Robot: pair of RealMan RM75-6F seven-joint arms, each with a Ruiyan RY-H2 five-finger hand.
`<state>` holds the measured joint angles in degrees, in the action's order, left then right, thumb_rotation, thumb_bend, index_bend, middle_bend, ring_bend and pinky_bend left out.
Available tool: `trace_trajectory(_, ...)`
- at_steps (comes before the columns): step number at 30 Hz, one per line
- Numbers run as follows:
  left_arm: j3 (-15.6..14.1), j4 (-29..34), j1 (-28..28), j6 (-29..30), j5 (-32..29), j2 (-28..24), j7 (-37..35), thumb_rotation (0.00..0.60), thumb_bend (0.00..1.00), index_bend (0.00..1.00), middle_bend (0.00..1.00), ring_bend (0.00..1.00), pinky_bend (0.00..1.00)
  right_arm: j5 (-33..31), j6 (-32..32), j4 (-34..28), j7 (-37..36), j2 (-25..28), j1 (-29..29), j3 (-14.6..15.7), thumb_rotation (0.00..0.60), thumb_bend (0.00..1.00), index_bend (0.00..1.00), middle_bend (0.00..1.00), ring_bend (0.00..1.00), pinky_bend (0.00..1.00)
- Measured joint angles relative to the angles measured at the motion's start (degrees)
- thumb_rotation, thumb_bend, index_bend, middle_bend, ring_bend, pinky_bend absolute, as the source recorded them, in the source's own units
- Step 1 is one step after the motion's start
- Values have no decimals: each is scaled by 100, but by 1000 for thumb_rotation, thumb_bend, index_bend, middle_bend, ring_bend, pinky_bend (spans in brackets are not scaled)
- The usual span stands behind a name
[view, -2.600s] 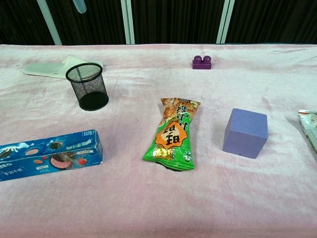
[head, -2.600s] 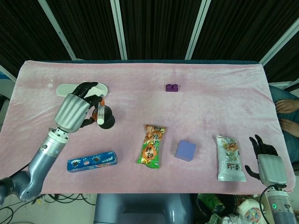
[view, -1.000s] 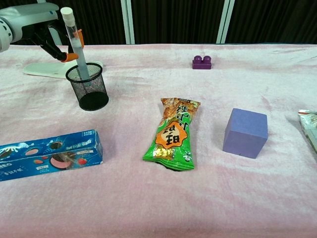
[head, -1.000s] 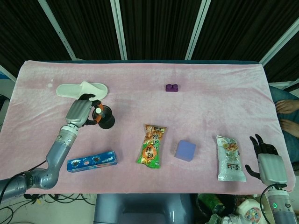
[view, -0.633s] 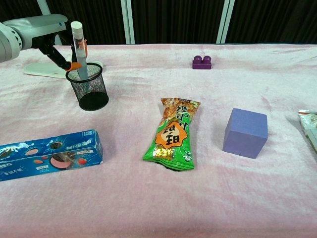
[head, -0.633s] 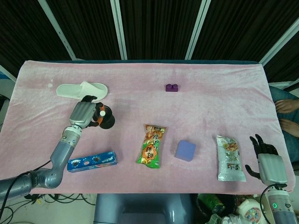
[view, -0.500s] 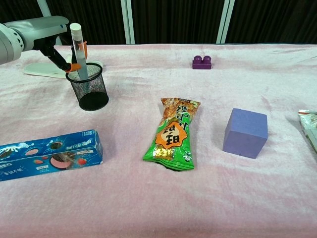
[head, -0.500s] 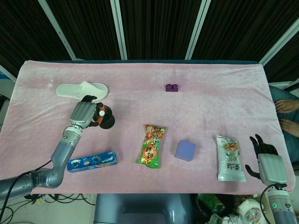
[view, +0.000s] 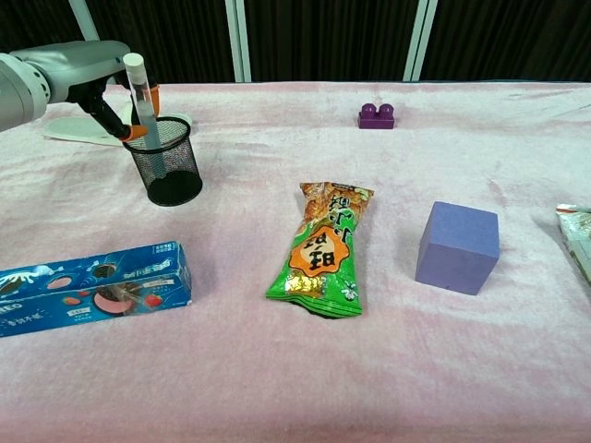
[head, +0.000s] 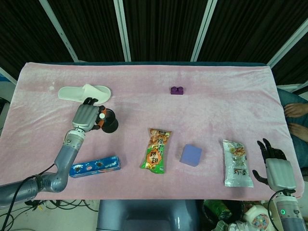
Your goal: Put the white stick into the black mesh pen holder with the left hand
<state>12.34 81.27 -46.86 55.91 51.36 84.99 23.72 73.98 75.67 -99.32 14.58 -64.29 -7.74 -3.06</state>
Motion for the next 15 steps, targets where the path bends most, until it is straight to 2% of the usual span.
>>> trace_trajectory(4,-1,-31,-19,-46,-18,37,4,600,396,563,530,138,105,1,-4,0,-4,1,-3,-2,600,178,29,31,189,158)
trace_trajectory(15,-12,-62,-46,-80,-17,106,24,600,396,558,528,137,101,4,-14,1,-19,8,-7,0,600,178,29,31,190,158)
